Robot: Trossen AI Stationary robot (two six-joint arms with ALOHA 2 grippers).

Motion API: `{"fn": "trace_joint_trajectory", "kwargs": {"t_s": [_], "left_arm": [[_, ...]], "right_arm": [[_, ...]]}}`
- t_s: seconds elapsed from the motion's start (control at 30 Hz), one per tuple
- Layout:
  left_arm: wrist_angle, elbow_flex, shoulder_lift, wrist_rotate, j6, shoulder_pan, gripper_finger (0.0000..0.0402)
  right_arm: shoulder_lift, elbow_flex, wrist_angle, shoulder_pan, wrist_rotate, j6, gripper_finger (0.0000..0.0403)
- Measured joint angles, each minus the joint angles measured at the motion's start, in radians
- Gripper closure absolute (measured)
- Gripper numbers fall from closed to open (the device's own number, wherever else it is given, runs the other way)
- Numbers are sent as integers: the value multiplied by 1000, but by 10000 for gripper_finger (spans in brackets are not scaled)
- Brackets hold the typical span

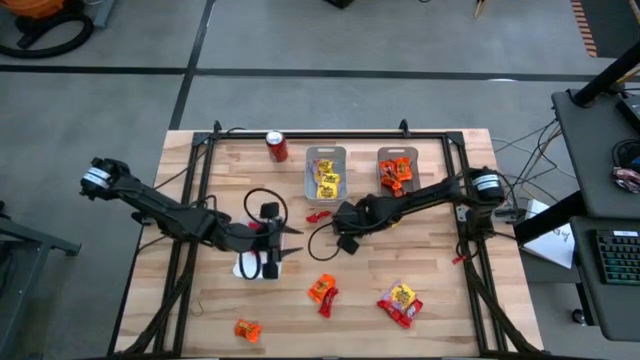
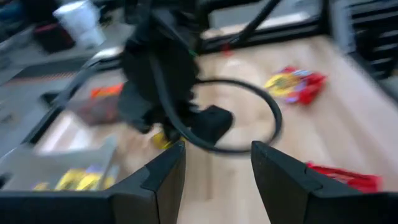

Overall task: Sort candy
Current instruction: Put the yellow candy into the gray bin

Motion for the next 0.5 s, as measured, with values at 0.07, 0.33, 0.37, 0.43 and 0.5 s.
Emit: {"fn": "trace_joint_trajectory", "kwargs": {"t_s": [0.07,0.33,0.37,0.43,0.5], "left_arm": [[99,-37,4,48,27,0,235],[442,-169,46,59,50,0,235],[488,-176,59,60,51,0,235],[560,-185,91,63,59,-1,235],[628,-183,132,82,74,-1,235]], "right_arm": [[-45,0,8,15,-40,-33,393],[-242,-83,305,91,-278,-187,394],[-271,-116,395,96,-326,-203,394],[-314,-190,603,101,-413,-224,394],[-347,-268,805,100,-474,-232,394]]}}
